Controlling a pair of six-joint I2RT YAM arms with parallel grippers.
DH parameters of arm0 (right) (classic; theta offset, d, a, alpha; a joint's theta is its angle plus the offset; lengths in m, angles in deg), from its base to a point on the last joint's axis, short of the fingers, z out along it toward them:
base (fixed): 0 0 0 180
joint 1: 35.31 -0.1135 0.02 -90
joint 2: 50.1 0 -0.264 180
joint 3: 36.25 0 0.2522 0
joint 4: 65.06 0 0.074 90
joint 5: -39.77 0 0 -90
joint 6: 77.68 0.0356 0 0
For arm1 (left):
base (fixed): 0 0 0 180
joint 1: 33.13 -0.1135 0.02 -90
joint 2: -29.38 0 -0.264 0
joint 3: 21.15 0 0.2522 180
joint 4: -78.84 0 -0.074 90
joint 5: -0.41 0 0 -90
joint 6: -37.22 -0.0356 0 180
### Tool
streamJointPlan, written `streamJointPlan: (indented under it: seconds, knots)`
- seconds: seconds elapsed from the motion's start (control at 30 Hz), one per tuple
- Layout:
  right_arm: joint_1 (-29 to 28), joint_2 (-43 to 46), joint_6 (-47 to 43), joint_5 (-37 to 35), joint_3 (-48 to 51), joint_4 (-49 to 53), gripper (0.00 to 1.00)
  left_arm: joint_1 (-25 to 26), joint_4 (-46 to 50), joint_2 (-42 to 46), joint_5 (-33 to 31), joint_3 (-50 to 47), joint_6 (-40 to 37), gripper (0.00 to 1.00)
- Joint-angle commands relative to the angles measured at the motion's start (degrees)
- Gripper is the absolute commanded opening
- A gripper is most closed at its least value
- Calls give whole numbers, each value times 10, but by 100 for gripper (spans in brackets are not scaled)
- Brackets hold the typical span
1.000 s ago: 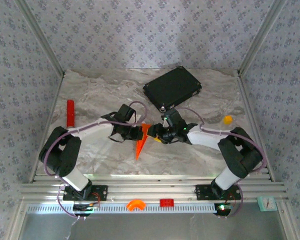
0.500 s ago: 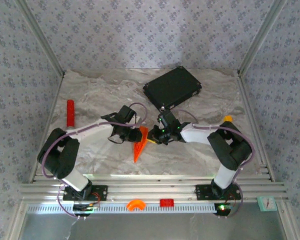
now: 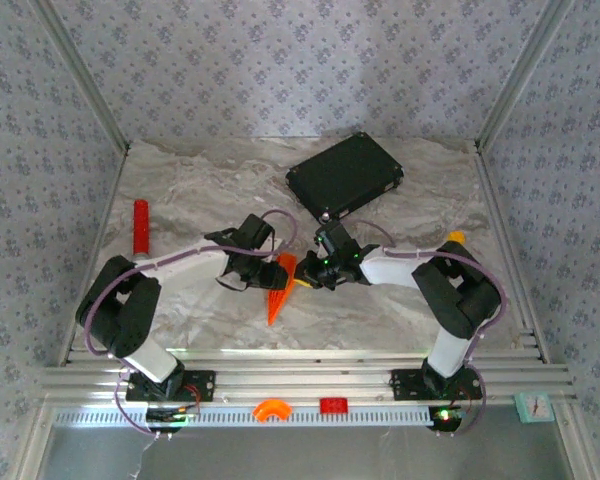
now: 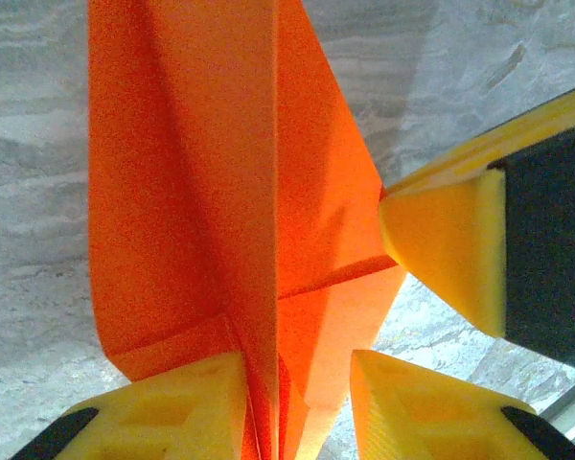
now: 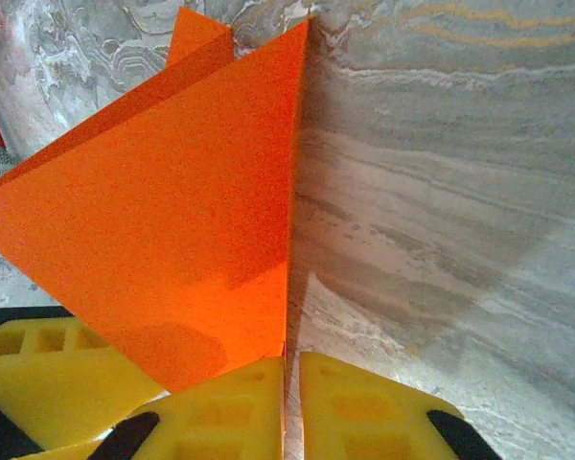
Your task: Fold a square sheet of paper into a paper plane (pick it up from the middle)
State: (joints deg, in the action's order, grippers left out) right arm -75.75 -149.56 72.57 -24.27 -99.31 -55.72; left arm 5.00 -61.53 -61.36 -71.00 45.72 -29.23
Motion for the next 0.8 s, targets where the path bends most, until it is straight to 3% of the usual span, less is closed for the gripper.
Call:
streamJointPlan:
  seconds: [0.0,0.37,0.6,0.77]
  knots:
    - [-2,-11,7,7,2,-2,13,11,23,-14,-8,2,5,36]
    - [-3,-12,10,7,6,-8,13,27,17,-29,-45,-3,22,36]
    - [-3,-10,10,6,12,-14,14,36,13,-42,-65,-1,29,30]
    - [-2,-4,10,5,17,-14,15,40,9,-41,-76,-1,40,19]
